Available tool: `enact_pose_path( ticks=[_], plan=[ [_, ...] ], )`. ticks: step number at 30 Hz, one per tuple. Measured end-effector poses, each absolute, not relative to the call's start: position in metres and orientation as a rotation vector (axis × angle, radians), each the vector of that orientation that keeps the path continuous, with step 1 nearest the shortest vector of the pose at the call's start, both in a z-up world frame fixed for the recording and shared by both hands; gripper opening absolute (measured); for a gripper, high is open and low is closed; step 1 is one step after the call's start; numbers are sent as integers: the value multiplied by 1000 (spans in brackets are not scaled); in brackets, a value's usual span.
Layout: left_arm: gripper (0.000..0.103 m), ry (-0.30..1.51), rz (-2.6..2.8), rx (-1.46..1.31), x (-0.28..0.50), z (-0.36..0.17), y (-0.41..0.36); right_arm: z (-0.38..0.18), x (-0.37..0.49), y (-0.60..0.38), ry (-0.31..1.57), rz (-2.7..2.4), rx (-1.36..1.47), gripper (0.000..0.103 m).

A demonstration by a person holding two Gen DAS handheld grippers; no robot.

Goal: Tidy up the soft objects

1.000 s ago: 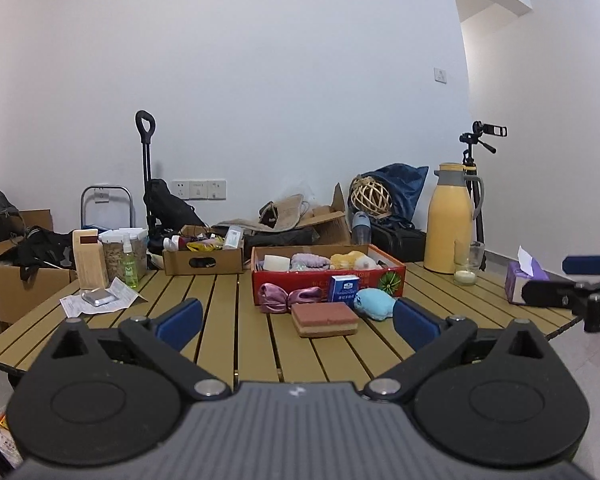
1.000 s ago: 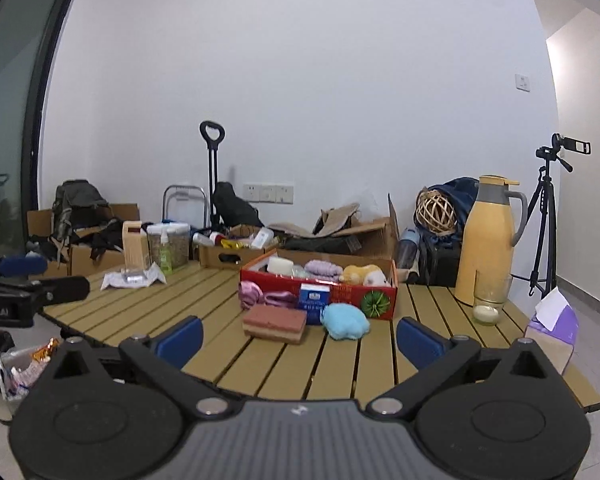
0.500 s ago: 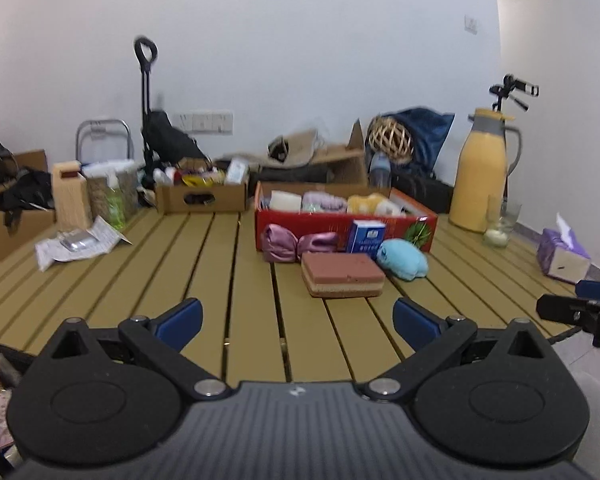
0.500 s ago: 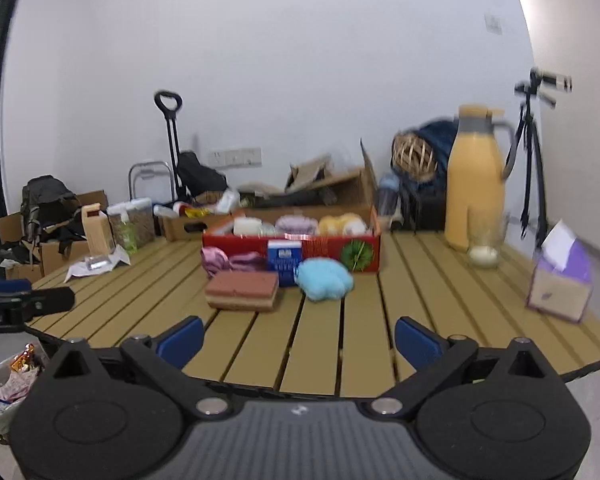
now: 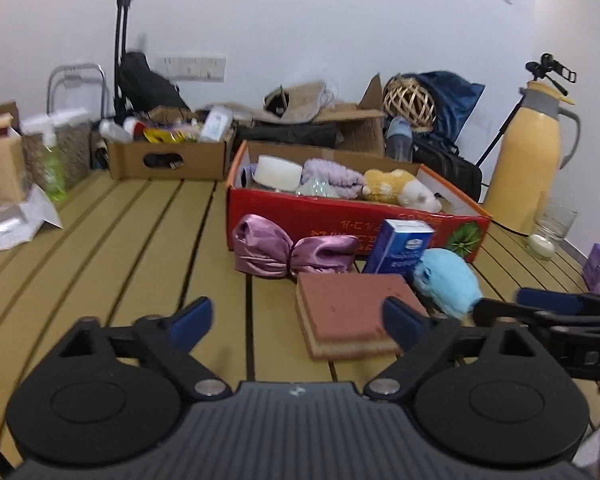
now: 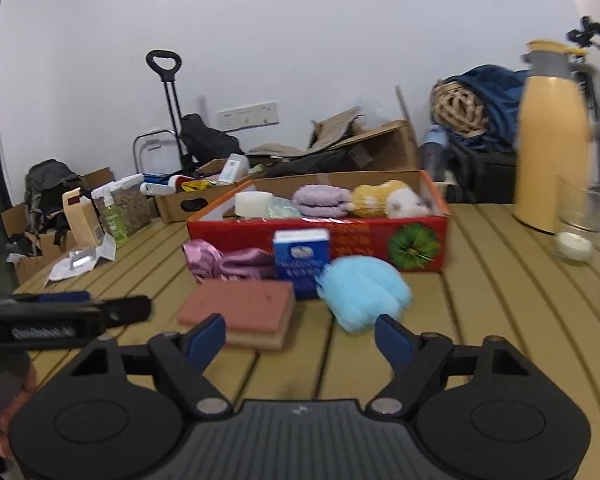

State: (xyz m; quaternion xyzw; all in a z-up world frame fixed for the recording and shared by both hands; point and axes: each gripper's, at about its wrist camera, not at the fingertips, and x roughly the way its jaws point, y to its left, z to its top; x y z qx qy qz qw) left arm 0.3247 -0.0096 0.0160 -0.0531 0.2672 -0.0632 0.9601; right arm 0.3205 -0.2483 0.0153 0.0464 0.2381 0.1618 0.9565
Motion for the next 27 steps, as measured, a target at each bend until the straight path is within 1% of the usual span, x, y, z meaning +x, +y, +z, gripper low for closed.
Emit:
enact_pose_path(
  ticks=[1, 2, 3, 4, 5, 6, 7, 8, 9, 12, 16, 18, 19, 24, 27],
  plan=[
    [73, 566, -139, -135, 336, 13, -9, 12, 335, -245, 501, 344, 101, 65],
    [65, 589, -155, -173, 345, 8, -8, 9, 348, -241, 522, 356, 109, 61],
    [61, 613, -167, -215, 354, 4, -6, 4, 359, -238, 535, 363, 119, 55],
    [53, 634, -173, -261, 362, -3, -5, -1, 370, -235, 555, 362, 132, 51],
    [46, 650, -177, -282, 367, -8, -6, -5, 380, -233, 574, 362, 151, 49],
    [45, 656, -193, -297, 370, -12, -5, -9, 387, -231, 580, 372, 172, 43],
    [41, 648, -208, -307, 370, -14, -4, -13, 393, -231, 588, 385, 195, 37],
    [35, 649, -222, -316, 371, -14, -3, -15, 397, -230, 596, 393, 210, 33],
    [34, 653, -234, -331, 372, -14, -1, -18, 401, -229, 606, 405, 221, 26],
    [34, 647, -249, -351, 373, -17, 2, -23, 405, -230, 608, 419, 263, 25],
    [34, 658, -268, -413, 377, -21, 8, -31, 411, -238, 628, 432, 348, 29],
    [34, 659, -270, -418, 377, -20, 7, -33, 411, -241, 638, 432, 385, 29],
    [34, 659, -270, -418, 377, -20, 7, -34, 411, -242, 636, 434, 384, 27],
    [33, 673, -258, -382, 371, -13, 2, -32, 406, -237, 623, 418, 375, 25],
    [32, 637, -260, -394, 342, 3, 3, -18, 387, -234, 615, 414, 346, 24]
  ],
)
